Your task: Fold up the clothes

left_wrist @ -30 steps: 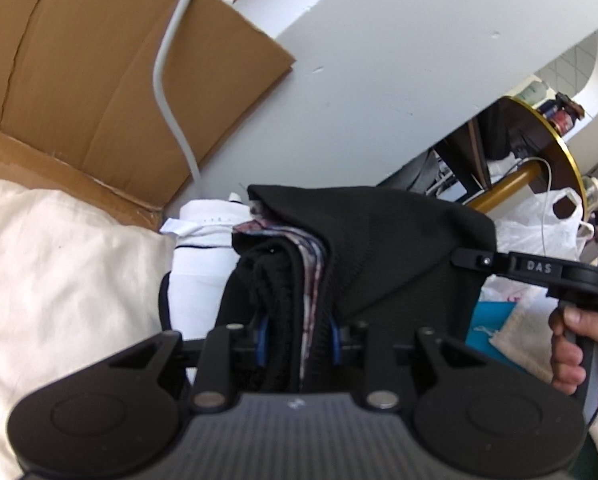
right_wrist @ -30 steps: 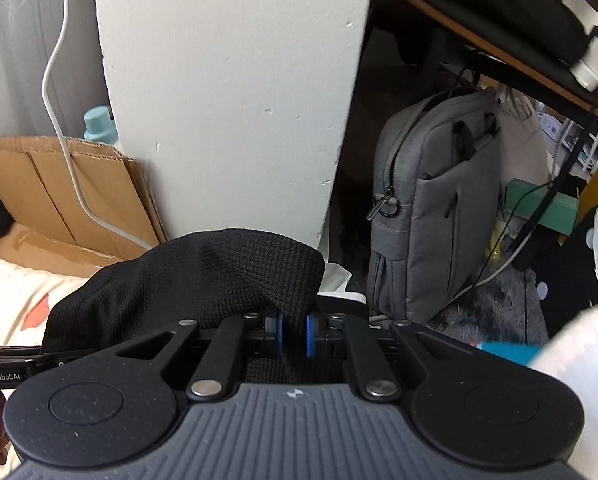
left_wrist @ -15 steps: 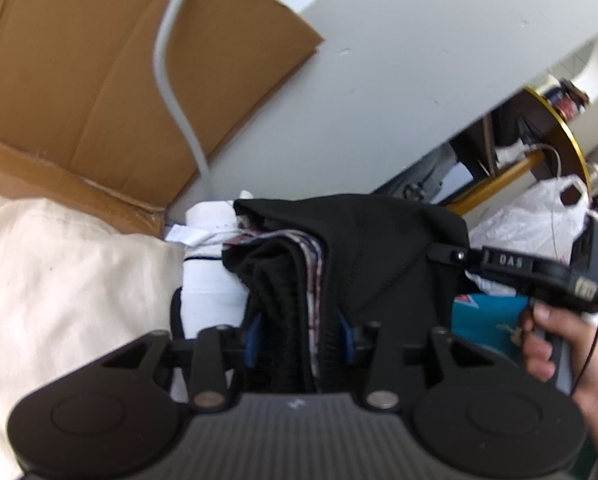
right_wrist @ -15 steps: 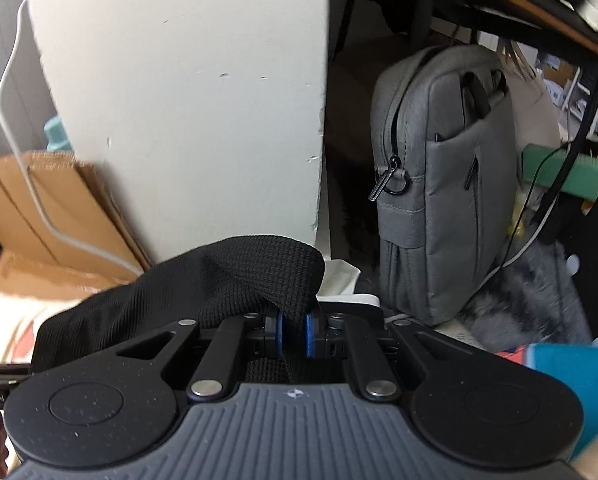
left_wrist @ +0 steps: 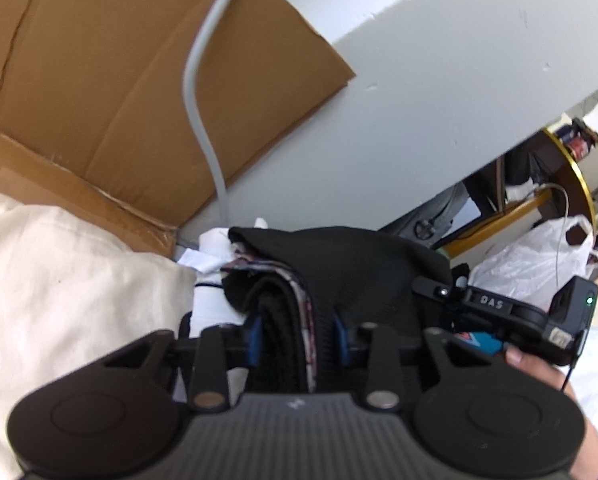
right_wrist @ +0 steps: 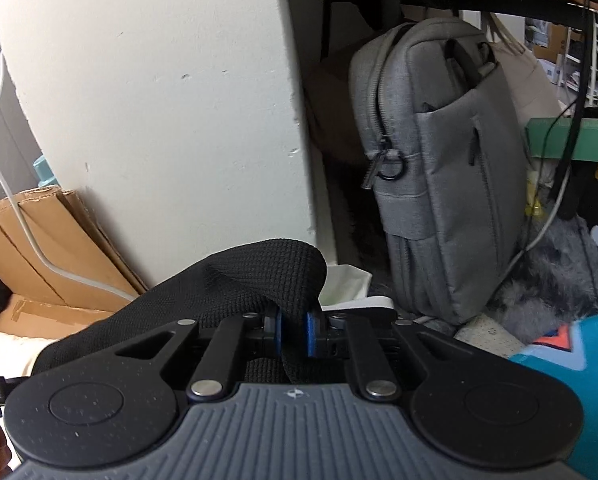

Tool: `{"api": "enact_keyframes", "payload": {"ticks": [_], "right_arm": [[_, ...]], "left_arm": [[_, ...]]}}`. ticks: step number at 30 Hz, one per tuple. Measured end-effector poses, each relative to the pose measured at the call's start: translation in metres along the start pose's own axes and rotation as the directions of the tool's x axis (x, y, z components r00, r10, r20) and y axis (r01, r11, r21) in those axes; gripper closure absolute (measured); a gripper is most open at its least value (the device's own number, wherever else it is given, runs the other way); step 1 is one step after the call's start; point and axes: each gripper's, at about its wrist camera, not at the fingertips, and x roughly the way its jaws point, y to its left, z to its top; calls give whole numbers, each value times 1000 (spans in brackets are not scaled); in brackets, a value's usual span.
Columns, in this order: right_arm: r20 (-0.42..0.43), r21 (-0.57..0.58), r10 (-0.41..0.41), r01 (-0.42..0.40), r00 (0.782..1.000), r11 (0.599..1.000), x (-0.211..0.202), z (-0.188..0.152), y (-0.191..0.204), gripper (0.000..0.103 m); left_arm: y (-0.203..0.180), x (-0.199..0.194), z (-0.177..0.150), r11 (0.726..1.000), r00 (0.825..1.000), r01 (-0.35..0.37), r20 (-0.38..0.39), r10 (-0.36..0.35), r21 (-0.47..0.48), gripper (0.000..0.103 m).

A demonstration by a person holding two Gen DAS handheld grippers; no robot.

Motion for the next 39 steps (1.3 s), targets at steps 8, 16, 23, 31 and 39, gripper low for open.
{"api": "enact_keyframes", "payload": {"ticks": [8, 16, 23, 31, 39], "right_arm": [[-24, -44, -36, 35, 999, 998, 14, 10, 11, 82], [83, -53, -113, 117, 990, 992, -19, 24, 16, 63], [104, -74, -51, 59, 993, 996, -40, 19, 23, 63], [33, -96, -26, 29, 999, 995, -10, 1, 20, 65], [-12, -105, -109, 107, 994, 989, 14, -6, 13, 65]], "left_arm": [[-7, -5, 15, 993, 993, -118, -21, 119, 28, 42], [-13, -30, 35, 976, 974, -204, 118, 194, 78, 48], [-23, -35, 37, 987, 993, -67, 108, 51, 149, 84], [-18, -15, 17, 975, 999, -46, 6, 46, 219, 91], [-3, 1, 4, 986, 998, -55, 23, 52, 159, 94]]}}
